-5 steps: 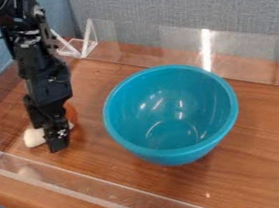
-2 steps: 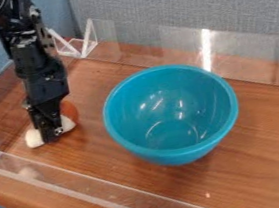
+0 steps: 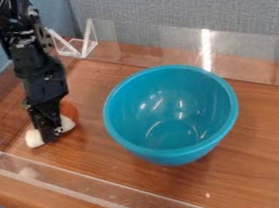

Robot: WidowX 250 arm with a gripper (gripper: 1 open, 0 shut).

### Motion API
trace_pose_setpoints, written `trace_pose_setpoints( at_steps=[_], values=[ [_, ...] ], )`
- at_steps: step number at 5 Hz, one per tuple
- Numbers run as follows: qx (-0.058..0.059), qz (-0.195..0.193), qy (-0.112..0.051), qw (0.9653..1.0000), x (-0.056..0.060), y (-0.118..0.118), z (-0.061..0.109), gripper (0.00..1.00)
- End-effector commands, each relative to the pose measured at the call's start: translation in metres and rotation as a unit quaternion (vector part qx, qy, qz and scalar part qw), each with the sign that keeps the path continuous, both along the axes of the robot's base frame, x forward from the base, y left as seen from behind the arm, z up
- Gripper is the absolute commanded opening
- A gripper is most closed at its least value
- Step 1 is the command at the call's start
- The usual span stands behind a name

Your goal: Put the mushroom in the blue bowl

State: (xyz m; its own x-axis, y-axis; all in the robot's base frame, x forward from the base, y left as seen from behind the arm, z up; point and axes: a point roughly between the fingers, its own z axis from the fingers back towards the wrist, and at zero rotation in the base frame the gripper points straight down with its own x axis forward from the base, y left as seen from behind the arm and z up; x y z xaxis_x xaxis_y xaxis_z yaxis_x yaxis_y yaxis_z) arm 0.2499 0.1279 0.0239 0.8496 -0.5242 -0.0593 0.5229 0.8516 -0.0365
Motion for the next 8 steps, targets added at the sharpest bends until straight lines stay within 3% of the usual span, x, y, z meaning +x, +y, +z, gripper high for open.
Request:
trace_pose_setpoints(
  at_steps=[1, 2, 5, 6, 8],
  values=[
    [-0.005, -0.001, -0.004, 1.0, 0.0, -0.002, 0.002, 0.0],
    [-0.007, 0.001, -0.006, 1.0, 0.0, -0.001, 0.002, 0.0],
    [-0.011, 0.062, -0.036, 0.9974, 0.001, -0.013, 0.05, 0.0],
    [-0.011, 0.059, -0.046, 0.9971, 0.004, -0.021, 0.062, 0.0],
    [-0.012, 0.015, -0.062, 0.9979, 0.021, -0.057, 0.087, 0.0]
  ],
)
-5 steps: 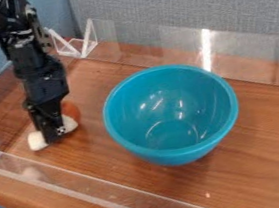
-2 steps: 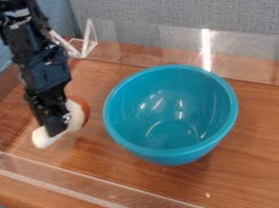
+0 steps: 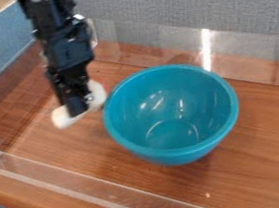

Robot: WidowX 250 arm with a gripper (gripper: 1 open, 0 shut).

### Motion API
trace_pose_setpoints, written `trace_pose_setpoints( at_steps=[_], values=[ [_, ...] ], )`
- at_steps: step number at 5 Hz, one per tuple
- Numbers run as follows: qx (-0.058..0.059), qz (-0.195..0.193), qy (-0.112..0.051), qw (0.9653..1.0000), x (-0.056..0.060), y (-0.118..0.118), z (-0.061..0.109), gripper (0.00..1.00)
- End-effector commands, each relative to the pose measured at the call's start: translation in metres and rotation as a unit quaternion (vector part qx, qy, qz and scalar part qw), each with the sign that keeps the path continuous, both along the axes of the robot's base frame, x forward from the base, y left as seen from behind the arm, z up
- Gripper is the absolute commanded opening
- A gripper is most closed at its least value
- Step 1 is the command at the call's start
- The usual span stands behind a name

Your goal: Put the mushroom in the blue bowl

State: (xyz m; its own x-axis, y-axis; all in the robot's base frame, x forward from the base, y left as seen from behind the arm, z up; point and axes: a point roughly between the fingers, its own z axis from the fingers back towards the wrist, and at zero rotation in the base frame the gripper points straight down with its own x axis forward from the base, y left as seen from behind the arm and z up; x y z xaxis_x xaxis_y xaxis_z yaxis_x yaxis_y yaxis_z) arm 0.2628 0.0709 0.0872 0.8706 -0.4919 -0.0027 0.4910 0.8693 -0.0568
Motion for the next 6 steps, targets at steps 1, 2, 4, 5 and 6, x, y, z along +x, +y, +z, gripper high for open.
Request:
trace_pose_setpoints(
  at_steps=[1, 2, 4, 5, 6],
  values=[
    [0.012, -0.033, -0.042, 0.9985, 0.016, -0.021, 0.025, 0.0],
    [0.016, -0.052, -0.039, 0.9978, 0.025, -0.035, 0.026, 0.0],
    [0.026, -0.056, -0.03, 0.9976, 0.029, -0.038, 0.026, 0.0],
    [0.03, -0.056, -0.028, 0.9976, 0.029, -0.038, 0.026, 0.0],
    [0.033, -0.058, -0.025, 0.9975, 0.029, -0.037, 0.026, 0.0]
  ],
)
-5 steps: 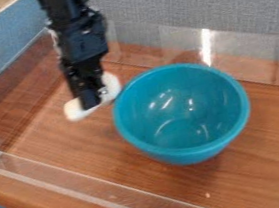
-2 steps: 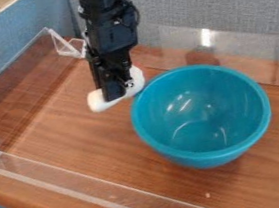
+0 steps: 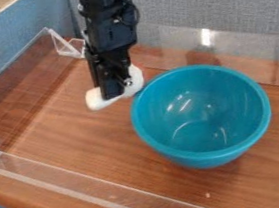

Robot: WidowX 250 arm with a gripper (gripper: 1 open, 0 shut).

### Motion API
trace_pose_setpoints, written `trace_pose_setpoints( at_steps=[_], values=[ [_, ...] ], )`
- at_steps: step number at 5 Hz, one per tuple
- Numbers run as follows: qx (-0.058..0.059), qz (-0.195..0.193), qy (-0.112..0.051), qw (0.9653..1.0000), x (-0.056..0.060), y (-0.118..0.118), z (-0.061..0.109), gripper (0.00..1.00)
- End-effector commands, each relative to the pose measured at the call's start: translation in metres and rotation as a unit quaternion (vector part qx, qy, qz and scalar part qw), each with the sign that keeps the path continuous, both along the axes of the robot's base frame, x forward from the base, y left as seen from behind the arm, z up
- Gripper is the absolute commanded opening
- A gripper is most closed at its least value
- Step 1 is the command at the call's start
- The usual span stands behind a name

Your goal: Put the mushroom in the blue bowl

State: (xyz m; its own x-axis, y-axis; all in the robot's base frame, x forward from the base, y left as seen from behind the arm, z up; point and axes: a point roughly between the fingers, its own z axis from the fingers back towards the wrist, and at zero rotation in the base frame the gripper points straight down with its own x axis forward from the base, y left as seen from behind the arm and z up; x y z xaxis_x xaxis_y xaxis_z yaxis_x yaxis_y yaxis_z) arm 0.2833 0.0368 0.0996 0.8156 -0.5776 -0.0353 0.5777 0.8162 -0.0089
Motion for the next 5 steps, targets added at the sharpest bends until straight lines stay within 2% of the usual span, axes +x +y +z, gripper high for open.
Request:
trace_pose_setpoints(
  at_steps=[1, 5],
  values=[
    [0.007, -0.009, -0.024, 0.9997, 0.0081, -0.003, 0.0142, 0.0],
    [0.017, -0.014, -0.017, 0.9996, 0.0077, -0.0018, 0.0155, 0.0]
  ],
)
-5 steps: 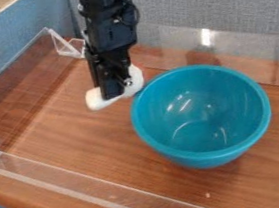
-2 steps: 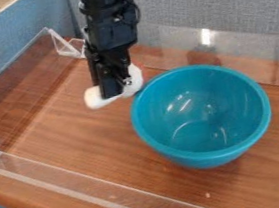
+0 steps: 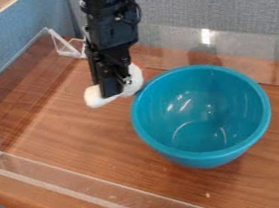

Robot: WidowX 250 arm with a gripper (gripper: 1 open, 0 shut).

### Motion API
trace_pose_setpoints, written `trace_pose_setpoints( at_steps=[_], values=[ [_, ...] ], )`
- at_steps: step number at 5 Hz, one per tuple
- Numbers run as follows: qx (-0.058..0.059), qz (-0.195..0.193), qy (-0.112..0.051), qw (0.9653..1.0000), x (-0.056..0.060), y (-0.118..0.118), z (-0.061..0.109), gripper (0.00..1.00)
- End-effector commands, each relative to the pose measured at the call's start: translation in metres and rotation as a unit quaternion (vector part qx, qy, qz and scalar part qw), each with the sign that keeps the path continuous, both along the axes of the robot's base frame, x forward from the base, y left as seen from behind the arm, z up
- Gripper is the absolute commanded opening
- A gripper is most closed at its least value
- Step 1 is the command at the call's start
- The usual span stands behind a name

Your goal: Put the mushroom in the blue bowl

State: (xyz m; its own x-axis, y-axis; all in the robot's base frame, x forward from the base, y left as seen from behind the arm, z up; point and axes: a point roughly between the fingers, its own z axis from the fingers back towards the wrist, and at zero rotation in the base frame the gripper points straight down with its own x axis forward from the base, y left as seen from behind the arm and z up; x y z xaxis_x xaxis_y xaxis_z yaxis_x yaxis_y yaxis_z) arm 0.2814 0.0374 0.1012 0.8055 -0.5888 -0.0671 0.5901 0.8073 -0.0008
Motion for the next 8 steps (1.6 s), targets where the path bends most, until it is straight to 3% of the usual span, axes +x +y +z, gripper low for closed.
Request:
trace_pose_setpoints(
  at_steps=[1, 3, 5, 6, 8],
  values=[
    [0.006, -0.009, -0.026, 0.9996, 0.01, -0.002, 0.014, 0.0],
    [0.01, -0.012, -0.022, 0.9996, 0.01, -0.002, 0.014, 0.0],
    [0.008, -0.096, -0.024, 0.9951, 0.019, -0.051, 0.012, 0.0],
    [0.01, -0.116, -0.014, 0.9931, 0.024, -0.063, 0.0, 0.0],
    [0.016, -0.115, -0.008, 0.9932, 0.037, -0.055, -0.015, 0.0]
  ],
)
